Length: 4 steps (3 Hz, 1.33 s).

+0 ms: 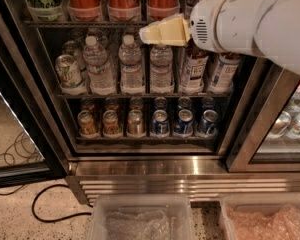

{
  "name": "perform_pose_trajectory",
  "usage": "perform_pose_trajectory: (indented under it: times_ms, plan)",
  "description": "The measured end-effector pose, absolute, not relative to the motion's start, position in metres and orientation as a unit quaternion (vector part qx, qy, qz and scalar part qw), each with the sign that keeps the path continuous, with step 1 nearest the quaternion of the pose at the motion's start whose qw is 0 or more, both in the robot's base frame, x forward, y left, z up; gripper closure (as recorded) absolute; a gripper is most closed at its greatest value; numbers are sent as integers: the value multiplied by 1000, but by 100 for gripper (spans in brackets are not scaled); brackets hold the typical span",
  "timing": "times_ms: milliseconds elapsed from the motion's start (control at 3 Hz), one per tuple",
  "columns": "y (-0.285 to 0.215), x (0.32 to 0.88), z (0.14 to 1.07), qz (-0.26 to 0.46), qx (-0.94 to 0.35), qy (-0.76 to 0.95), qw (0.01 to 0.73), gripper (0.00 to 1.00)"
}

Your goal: Pick coke can from top shelf of fridge

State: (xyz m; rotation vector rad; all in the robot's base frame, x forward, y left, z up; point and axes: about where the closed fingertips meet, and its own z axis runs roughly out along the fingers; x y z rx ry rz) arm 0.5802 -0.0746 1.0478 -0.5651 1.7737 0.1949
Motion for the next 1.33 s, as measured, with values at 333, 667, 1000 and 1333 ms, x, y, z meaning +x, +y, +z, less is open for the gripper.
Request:
perform_pose_trajectory:
  times_ms: [333,667,1000,1333]
  plan:
    - [-68,587,1041,109,-225,757,603,0]
    - [-55,597,1042,152,-203,744,618,0]
    - [-45,603,1044,194,-193,731,625,0]
    - [-42,601,1043,231,-200,720,623,0]
